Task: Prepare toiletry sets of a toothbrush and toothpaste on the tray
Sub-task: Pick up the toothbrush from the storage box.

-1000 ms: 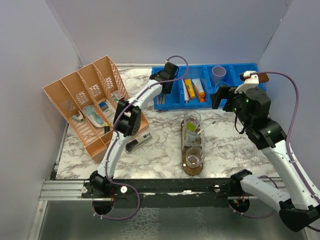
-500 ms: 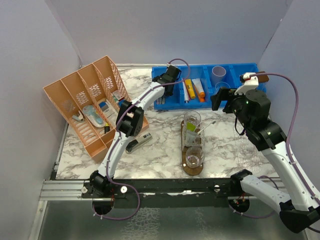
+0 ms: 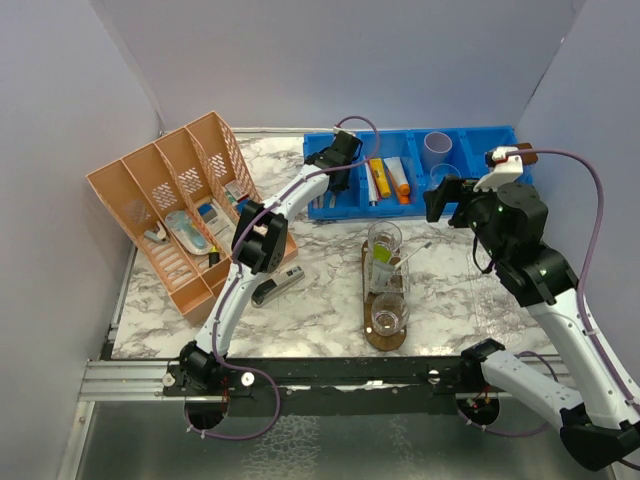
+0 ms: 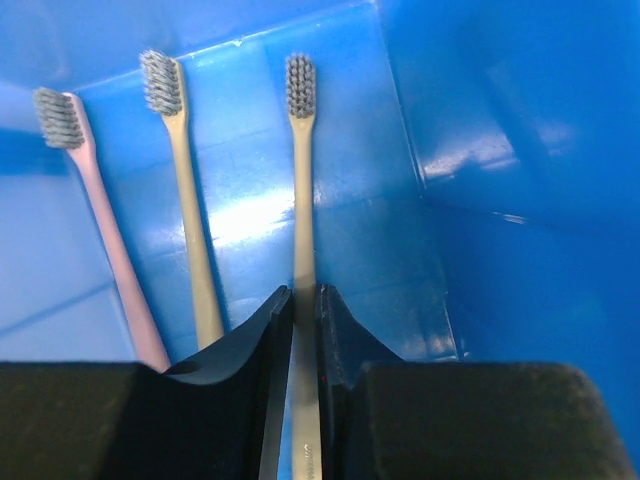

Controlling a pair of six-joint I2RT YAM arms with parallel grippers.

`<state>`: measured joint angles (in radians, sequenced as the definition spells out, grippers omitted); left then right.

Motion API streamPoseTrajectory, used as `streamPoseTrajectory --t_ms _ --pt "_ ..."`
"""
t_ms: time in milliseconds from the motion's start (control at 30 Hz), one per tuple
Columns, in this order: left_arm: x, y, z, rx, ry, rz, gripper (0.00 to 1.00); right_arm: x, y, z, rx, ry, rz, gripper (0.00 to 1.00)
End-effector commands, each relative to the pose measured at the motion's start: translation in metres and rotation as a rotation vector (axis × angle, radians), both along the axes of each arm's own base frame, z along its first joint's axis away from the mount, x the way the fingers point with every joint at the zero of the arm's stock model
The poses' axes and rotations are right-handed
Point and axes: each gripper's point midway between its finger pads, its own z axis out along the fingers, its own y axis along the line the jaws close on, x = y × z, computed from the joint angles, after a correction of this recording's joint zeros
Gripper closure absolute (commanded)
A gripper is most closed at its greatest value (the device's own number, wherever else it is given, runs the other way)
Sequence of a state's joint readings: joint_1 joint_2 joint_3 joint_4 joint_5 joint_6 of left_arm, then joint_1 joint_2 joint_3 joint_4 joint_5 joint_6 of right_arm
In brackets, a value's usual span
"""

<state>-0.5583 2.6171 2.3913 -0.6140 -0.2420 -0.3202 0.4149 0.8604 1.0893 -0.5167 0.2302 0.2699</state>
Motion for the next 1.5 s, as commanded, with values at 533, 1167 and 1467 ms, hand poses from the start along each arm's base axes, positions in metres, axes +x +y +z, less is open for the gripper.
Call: streamPoseTrajectory --t_ms 533,1167,1467 --pt "-0.001 0.004 0.105 -0.021 -0.139 -0.029 1.0 -0.013 -0.004 0.005 0.036 -0.007 0.0 0.07" --pt "0.003 -0.007 0.072 -0.02 -0.1 -0.088 0.72 -0.017 -0.007 0.005 0.032 -0.006 -0.006 0.07" --pt "0.022 -0.009 0.029 0.045 -0.126 -0.109 0.62 -0.014 -0.005 -0.002 0.022 0.011 -0.002 0.07"
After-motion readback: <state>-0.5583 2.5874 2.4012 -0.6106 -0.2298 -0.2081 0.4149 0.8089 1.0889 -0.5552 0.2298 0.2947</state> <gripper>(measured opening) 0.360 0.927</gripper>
